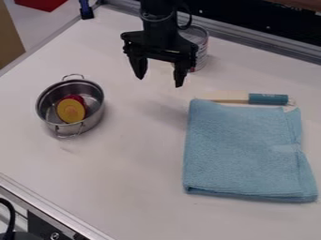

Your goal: Move the boiler to the middle of the table

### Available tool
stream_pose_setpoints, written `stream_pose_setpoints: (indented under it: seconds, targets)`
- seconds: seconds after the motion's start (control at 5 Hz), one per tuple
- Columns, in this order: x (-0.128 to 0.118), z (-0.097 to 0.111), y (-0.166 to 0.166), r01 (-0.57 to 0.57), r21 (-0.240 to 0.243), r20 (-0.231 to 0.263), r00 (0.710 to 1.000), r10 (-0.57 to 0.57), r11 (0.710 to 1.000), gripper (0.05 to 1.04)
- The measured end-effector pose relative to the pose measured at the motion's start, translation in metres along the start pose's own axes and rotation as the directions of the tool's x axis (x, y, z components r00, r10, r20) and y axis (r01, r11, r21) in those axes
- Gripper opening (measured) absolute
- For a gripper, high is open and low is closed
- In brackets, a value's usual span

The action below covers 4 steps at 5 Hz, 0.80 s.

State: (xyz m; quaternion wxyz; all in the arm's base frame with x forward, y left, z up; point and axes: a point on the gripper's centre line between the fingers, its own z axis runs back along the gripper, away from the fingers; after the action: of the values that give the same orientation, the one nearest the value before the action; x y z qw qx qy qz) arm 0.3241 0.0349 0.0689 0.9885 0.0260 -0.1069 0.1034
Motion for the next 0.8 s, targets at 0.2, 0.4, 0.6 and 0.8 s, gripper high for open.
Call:
stream_pose_setpoints:
  seconds: [0.2, 0.4, 0.6, 0.8]
  targets:
    - [-0.006, -0.008, 0.0, -0.007, 0.003, -0.031, 1.0, 0.007, 1.0, 0.999]
    - [-0.005, -0.01, 0.014, -0.142, 0.011, -0.033, 0.989, 0.143, 0.99, 0.999]
    - [0.0, -0.007, 0.043, -0.367, 0.021, -0.024, 0.93, 0.367, 0.93, 0.999]
    - [-0.002, -0.001, 0.071, -0.53, 0.039, -0.03, 0.847, 0.531, 0.847, 0.999]
